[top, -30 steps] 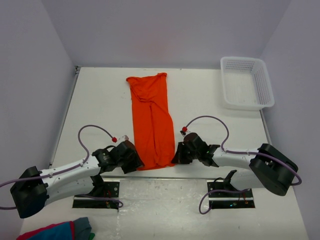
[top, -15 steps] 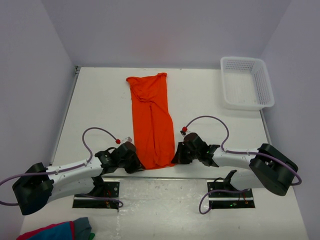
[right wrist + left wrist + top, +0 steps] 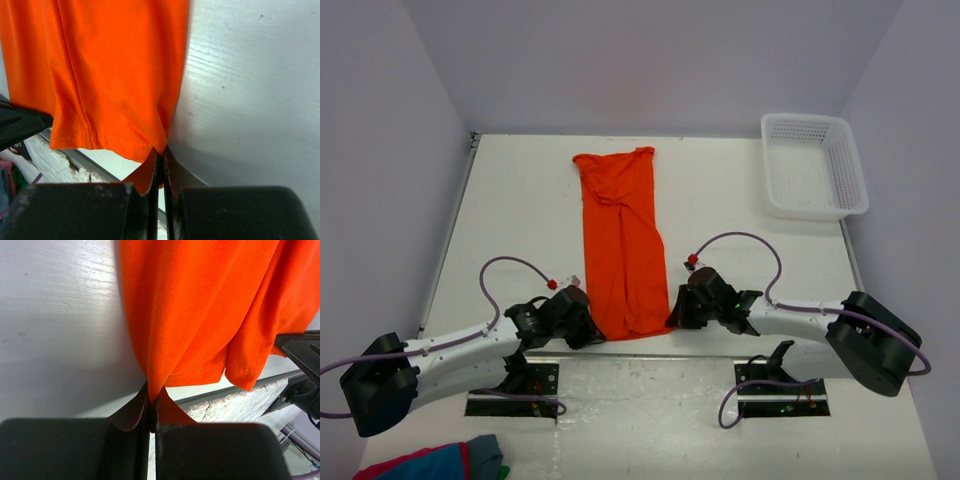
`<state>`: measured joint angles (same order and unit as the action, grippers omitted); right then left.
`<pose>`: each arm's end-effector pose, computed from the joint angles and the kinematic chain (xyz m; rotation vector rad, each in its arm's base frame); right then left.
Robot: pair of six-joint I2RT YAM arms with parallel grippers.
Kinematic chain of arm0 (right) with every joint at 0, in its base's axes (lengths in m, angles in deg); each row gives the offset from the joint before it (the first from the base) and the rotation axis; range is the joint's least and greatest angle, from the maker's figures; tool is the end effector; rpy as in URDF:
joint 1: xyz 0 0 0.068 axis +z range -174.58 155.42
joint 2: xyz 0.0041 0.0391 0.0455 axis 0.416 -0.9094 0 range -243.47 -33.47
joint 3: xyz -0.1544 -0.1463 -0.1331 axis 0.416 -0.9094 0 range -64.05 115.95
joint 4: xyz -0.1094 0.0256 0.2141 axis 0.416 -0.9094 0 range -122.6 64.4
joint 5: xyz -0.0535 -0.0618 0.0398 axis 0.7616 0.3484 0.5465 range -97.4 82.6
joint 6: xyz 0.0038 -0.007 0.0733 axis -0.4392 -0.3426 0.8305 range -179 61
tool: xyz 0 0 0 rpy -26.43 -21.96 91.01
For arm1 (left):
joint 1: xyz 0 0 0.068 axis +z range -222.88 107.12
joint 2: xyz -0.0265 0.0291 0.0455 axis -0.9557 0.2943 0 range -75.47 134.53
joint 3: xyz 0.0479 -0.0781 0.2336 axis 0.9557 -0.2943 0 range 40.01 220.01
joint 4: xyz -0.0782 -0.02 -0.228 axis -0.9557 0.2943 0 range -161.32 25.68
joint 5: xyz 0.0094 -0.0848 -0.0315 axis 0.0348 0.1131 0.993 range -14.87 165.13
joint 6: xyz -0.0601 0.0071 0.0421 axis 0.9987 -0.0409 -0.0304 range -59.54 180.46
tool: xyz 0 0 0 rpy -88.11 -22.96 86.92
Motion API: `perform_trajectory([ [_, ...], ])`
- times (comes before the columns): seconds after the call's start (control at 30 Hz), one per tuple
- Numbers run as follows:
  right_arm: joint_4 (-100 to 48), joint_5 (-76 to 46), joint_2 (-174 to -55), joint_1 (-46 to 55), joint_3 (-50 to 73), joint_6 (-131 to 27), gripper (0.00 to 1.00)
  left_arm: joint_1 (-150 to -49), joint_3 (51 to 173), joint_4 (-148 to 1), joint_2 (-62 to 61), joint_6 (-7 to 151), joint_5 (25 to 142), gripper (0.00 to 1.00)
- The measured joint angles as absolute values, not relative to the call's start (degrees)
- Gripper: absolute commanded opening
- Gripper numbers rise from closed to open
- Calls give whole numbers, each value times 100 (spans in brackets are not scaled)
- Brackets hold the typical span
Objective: Fold and stack the t-shirts
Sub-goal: Grab the bottom of the folded rectangular tshirt with both arms
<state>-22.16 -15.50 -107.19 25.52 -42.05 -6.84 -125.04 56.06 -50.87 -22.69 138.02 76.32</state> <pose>0.1397 0.1804 0.1058 -0.0237 2.6470 0.9026 0.0990 -0.1294 0.1059 -0.6111 2.7504 -0.7636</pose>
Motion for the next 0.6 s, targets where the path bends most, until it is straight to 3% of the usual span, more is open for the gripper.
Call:
perform_trajectory([
  [0.6,-2572,-1286,-10485,2847,-4205,-621,0,-12504,5620,-4980,-2324,13736,7623,0],
])
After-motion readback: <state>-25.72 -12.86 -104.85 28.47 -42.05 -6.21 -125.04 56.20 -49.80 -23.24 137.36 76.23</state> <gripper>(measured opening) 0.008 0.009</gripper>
